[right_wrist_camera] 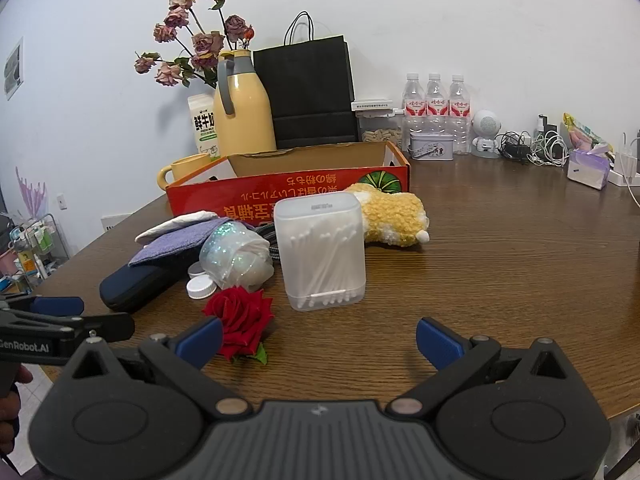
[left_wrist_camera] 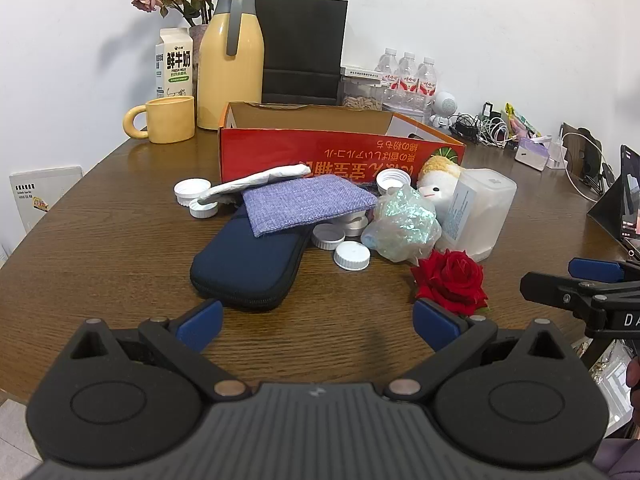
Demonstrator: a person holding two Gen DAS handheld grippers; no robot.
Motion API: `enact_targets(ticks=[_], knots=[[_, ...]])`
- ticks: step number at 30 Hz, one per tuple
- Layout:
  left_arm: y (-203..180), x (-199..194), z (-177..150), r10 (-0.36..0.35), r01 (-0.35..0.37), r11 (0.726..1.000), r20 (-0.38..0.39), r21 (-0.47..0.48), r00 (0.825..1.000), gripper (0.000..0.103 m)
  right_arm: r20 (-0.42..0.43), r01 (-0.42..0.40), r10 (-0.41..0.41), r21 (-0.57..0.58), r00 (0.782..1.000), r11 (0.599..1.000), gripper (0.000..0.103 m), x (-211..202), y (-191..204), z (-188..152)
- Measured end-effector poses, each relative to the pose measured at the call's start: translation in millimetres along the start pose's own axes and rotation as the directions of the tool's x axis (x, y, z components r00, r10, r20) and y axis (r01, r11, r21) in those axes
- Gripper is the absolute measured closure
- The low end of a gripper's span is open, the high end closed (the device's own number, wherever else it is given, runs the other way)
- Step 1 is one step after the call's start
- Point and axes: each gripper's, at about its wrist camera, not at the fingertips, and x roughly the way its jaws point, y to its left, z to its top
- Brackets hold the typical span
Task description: Organize objects
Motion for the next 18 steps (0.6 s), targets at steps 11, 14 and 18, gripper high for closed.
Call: enact_targets(ticks=[11, 14, 18], knots=[[0.0, 0.0, 0.4, -0.001, 0.001, 1.000, 0.000, 0.000, 1.000, 0.000, 0.001, 0.001, -0.001, 0.000, 1.000, 1.000, 0.000, -0.1, -0.4, -1.0], [0.0, -0.1, 0.4, -0.001, 0.001, 1.000, 0.001, 0.000, 1.000, 0.000, 0.001, 0.001, -0.001, 0.000, 1.000, 1.000, 0.000, -0.6, 0.3, -1.4], [-0.1, -0.1, -0.1, -0.002, 0.002, 1.000, 0.000, 0.001, 1.000, 0.000, 0.001, 0.001, -0.001, 0.000, 1.000, 1.000, 0.000, -1.0, 0.4, -1.5]])
